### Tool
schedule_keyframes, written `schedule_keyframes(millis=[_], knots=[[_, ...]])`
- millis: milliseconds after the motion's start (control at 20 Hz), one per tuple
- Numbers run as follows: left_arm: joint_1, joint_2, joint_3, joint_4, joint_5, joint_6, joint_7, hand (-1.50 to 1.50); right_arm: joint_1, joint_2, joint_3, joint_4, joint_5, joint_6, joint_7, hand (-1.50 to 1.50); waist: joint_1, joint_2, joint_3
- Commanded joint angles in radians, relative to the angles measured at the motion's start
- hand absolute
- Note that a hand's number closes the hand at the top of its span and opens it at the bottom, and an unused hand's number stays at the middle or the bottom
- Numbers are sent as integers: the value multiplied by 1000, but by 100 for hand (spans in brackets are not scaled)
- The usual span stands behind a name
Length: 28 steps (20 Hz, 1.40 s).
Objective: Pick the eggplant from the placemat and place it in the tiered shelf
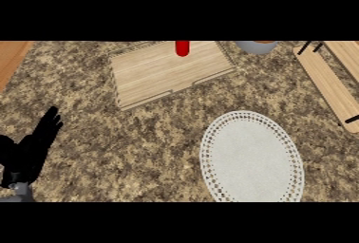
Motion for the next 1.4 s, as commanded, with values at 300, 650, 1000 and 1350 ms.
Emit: schedule_keyframes(millis=[300, 650, 1000, 1350], knots=[[39, -5, 3, 16, -17, -13, -45, 0, -19, 40, -71, -173, -145, -138, 12, -150, -9, -5, 0], [52, 9, 33, -2, -6, -10, -18, 0, 10, 102, -7, -536, -140, -62, 82, -150, -24, -14, -1], [55, 15, 53, 24, 10, -24, -29, 0, 46, 137, 59, -958, -9, 288, 243, -150, -58, -28, -4], [90, 19, 70, 4, 14, -13, -2, 0, 46, 179, 29, -1274, -3, 637, 243, -150, -88, -46, -4]])
